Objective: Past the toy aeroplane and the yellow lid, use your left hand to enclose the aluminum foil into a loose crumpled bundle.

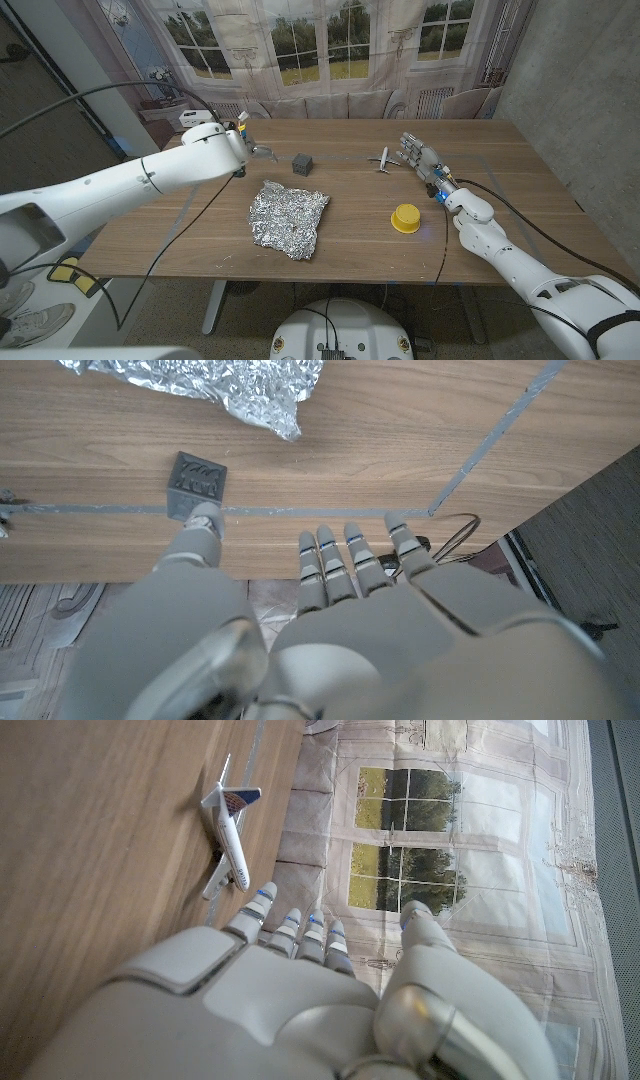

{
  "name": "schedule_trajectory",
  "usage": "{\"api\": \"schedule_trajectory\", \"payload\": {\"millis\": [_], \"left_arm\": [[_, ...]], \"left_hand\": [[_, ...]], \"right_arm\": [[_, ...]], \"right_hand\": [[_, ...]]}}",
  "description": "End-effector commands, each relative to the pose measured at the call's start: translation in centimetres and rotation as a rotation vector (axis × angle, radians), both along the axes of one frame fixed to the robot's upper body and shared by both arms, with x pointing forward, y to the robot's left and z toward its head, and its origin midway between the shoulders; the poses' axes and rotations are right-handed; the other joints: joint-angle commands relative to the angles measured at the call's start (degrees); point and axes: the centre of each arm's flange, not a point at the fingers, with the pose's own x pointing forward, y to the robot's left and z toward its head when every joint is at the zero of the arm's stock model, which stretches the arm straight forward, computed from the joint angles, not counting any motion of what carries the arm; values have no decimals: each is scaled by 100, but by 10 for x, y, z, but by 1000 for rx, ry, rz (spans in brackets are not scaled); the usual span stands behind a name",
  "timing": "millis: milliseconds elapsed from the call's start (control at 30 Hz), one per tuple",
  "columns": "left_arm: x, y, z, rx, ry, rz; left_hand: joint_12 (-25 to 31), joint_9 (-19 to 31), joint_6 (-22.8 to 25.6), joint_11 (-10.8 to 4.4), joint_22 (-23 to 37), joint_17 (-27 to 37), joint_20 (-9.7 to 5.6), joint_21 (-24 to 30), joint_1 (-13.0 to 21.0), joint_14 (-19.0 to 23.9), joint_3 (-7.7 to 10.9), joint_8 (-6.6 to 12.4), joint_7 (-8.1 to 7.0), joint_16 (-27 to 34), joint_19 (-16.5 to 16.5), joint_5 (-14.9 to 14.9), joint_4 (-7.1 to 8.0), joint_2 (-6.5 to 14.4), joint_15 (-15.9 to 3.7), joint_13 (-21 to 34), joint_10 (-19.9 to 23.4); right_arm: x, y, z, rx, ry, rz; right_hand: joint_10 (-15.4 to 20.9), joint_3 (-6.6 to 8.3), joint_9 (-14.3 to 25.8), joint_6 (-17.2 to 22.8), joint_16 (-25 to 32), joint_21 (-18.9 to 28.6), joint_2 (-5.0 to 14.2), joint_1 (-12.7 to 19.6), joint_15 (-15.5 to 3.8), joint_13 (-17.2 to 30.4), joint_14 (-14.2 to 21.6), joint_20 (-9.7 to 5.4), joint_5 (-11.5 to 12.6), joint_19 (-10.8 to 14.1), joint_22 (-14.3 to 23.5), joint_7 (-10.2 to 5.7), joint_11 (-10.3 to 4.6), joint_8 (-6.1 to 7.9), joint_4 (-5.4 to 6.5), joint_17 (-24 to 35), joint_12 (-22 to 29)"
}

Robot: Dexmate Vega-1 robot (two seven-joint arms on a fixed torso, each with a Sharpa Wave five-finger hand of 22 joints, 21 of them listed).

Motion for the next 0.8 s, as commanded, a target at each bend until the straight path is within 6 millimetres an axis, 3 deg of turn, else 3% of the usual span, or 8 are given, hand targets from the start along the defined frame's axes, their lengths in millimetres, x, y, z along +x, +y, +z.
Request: {"api": "schedule_trajectory", "payload": {"millis": [33,467,600,800], "left_arm": [[6,2,25,161,95,104],[17,-10,41,323,167,198],[20,-13,44,380,198,230],[26,-16,48,451,242,284]], "left_hand": [[57,17,145,-57,11,4,5,21,136,64,-11,41,-30,37,46,37,-24,-22,-61,17,122],[105,16,460,-176,12,3,-72,-4,232,110,-118,94,-153,18,56,54,1,-116,-176,44,337],[112,17,762,-202,14,4,-90,-17,288,110,-164,174,-180,3,59,69,15,-129,-198,61,401],[66,16,579,-195,17,12,-115,-58,311,34,-216,56,-175,-37,-12,76,52,-110,-181,84,328]], "right_arm": [[3,-2,-3,15,0,-2],[2,-5,-3,25,-10,-1],[2,-5,-3,29,-11,0],[2,-7,-4,31,-9,-3]], "right_hand": [[53,-24,21,42,13,36,14,-24,22,18,38,16,21,35,13,1,16,39,14,1,12],[90,-43,21,77,20,40,32,-58,28,17,62,13,23,42,13,8,23,48,30,3,20],[91,-46,21,84,19,40,35,-64,30,16,64,12,24,43,13,8,39,49,32,3,19],[99,-51,20,97,21,40,39,-72,22,16,74,16,25,42,13,0,46,51,34,2,19]]}}
